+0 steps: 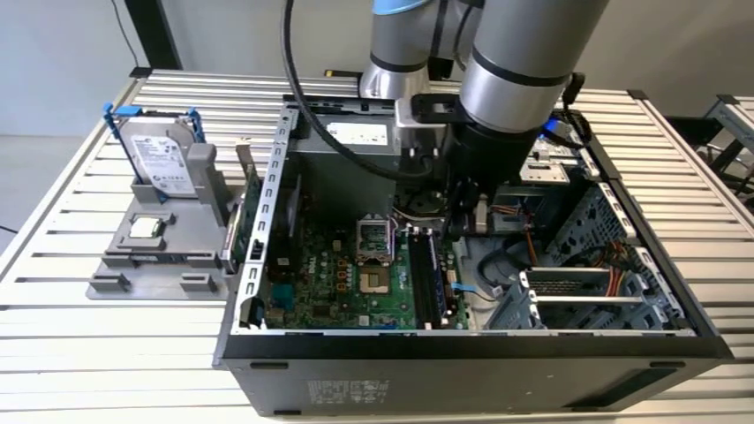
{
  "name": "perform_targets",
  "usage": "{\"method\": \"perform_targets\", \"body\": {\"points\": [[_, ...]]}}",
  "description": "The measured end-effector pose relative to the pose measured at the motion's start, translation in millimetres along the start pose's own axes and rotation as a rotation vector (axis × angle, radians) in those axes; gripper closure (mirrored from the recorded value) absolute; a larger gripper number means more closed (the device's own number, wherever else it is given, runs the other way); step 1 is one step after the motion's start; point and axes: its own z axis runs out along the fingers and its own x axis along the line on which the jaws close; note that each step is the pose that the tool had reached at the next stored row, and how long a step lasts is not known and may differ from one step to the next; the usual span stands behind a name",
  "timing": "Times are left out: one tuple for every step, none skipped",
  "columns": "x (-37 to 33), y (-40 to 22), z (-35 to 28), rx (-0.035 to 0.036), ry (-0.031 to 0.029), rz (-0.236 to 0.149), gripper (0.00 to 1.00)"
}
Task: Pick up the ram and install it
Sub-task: 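Press down the ram until it locks into place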
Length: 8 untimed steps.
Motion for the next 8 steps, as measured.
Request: {"method": "perform_targets", "body": {"points": [[0.0, 0.1, -4.8, -0.0001, 0.0002, 0.0, 1.0], [0.0, 0.2, -9.1, 0.0, 0.0, 0.0, 1.0], [0.0, 0.3, -13.8, 0.0, 0.0001, 0.0, 1.0], [0.0, 0.4, -18.4, 0.0, 0.0001, 0.0, 1.0], [-0.1, 0.5, -22.9, 0.0, 0.0001, 0.0, 1.0], [-0.1, 0.5, -27.3, 0.0, 0.001, 0.0, 1.0], [-0.1, 0.6, -29.5, 0.0, 0.0013, 0.0, 1.0], [-0.1, 0.6, -29.5, 0.0, 0.0009, 0.0, 1.0]]}}
